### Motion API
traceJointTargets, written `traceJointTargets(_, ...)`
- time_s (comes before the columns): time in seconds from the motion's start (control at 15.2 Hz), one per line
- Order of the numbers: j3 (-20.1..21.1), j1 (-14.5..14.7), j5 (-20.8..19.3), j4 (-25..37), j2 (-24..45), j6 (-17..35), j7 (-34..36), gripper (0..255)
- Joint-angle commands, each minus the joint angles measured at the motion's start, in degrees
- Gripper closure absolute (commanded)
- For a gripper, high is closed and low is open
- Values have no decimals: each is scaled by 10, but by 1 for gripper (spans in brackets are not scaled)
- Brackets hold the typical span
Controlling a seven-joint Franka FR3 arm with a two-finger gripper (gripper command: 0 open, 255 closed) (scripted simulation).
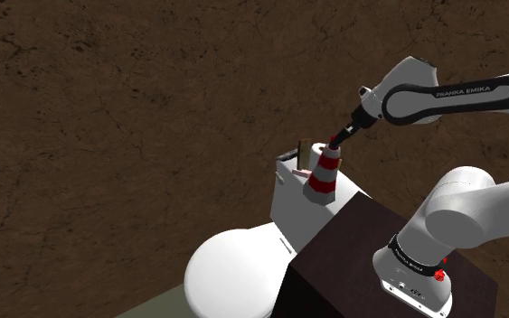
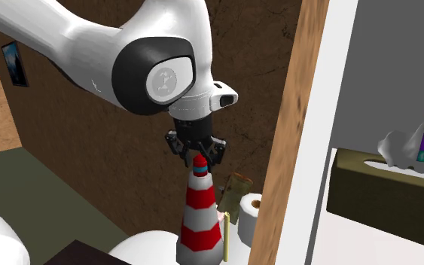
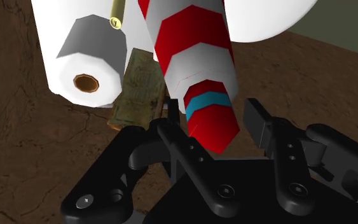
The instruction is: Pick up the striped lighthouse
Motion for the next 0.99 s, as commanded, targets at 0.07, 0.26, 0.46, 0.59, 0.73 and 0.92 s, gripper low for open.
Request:
traceJointTargets(0.07, 8, 0, 2, 16, -12, -27, 5, 255)
traceJointTargets(0.26, 16, 0, 5, 33, -24, -56, 10, 255)
traceJointTargets(0.46, 24, 1, 8, 51, -33, -83, 14, 255)
traceJointTargets(0.59, 28, 1, 10, 64, -38, -100, 17, 255)
traceJointTargets(0.73, 33, 2, 13, 77, -42, -117, 20, 255)
traceJointTargets(0.92, 35, 3, 14, 85, -44, -127, 21, 255)
